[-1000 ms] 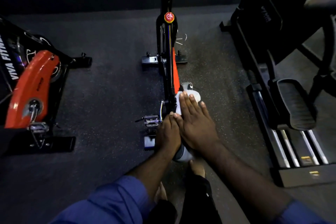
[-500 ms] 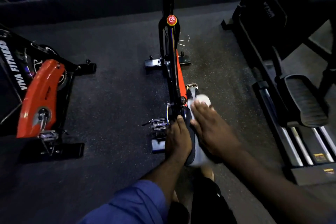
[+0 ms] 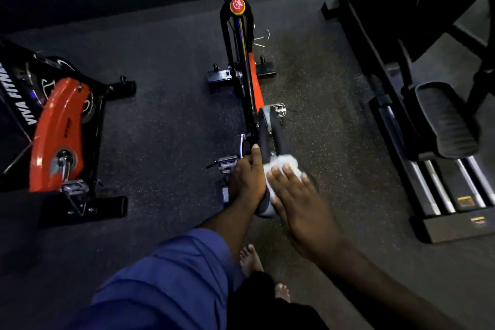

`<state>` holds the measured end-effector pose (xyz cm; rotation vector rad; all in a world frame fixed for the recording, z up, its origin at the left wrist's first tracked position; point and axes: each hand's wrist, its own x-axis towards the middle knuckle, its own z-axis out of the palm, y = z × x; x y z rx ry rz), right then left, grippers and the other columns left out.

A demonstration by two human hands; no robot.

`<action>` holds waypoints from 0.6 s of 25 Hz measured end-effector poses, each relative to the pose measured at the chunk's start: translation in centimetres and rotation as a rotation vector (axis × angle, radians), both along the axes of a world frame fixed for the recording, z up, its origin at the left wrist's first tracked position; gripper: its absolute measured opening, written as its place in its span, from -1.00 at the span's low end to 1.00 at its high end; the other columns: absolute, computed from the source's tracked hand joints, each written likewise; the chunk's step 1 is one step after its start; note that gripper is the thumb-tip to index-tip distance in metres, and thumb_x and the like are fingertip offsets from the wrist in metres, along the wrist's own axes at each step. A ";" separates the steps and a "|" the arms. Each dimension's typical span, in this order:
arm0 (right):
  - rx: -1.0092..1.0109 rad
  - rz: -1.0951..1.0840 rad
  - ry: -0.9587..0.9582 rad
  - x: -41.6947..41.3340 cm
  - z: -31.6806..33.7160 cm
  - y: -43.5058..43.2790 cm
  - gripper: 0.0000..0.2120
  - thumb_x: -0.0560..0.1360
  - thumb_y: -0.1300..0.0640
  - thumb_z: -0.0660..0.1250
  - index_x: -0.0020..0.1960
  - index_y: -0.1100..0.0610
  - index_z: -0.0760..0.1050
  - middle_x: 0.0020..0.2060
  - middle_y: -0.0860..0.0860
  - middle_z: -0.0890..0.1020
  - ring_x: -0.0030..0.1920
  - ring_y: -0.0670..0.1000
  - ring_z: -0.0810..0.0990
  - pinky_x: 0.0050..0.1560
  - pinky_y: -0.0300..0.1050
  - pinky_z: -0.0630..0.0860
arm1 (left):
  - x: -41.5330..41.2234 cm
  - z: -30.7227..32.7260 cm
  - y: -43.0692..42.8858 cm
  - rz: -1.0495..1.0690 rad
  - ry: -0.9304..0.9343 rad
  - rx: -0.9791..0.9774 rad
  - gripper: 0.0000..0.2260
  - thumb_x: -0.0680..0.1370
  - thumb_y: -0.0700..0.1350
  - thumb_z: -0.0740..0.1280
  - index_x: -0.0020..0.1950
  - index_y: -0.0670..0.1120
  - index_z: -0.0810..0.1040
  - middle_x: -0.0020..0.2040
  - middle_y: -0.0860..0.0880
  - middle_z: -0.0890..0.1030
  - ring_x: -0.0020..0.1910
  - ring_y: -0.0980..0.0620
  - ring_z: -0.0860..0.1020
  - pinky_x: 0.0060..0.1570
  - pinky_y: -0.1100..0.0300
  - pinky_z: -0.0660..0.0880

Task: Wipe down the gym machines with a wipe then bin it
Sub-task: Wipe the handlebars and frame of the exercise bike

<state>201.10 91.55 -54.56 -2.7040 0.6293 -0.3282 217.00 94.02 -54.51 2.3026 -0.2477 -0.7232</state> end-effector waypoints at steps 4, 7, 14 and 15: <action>-0.028 0.111 -0.109 -4.4 -0.9 3.0 -0.55 0.65 0.10 0.27 0.53 0.13 0.44 0.53 0.04 0.43 0.60 0.05 0.28 0.54 0.15 0.27 | -0.5 0.7 0.2 -0.017 0.012 0.025 -0.31 0.66 0.41 0.01 -0.27 -0.12 0.54 -0.07 -0.25 0.69 -0.03 -0.24 0.65 -0.03 -0.04 0.55; 0.026 0.040 -0.183 -0.9 -1.7 -0.1 -0.60 0.61 0.19 0.34 0.44 0.17 0.54 0.43 0.07 0.55 0.54 0.11 0.39 0.54 0.16 0.30 | -0.9 1.1 0.2 -0.003 -0.019 0.072 -0.18 0.51 0.58 -0.03 -0.16 -0.12 0.63 -0.06 -0.21 0.70 -0.03 -0.23 0.65 0.02 -0.04 0.57; 0.052 0.050 -0.341 -5.7 -3.6 0.1 -0.61 0.59 0.30 0.40 0.41 0.20 0.57 0.46 0.08 0.52 0.54 0.08 0.40 0.52 0.14 0.36 | -1.1 0.8 0.1 -0.018 -0.080 0.118 -0.06 0.28 0.74 0.06 -0.08 -0.10 0.69 0.01 -0.19 0.71 0.02 -0.23 0.65 0.11 -0.09 0.58; 0.094 -0.053 -0.414 -5.7 -3.9 0.2 -0.63 0.60 0.27 0.41 0.40 0.22 0.57 0.45 0.10 0.53 0.51 0.07 0.44 0.50 0.10 0.39 | -1.1 0.7 0.0 -0.014 -0.090 0.134 -0.08 0.29 0.73 0.07 -0.08 -0.09 0.68 0.02 -0.18 0.71 0.02 -0.23 0.65 0.11 -0.09 0.58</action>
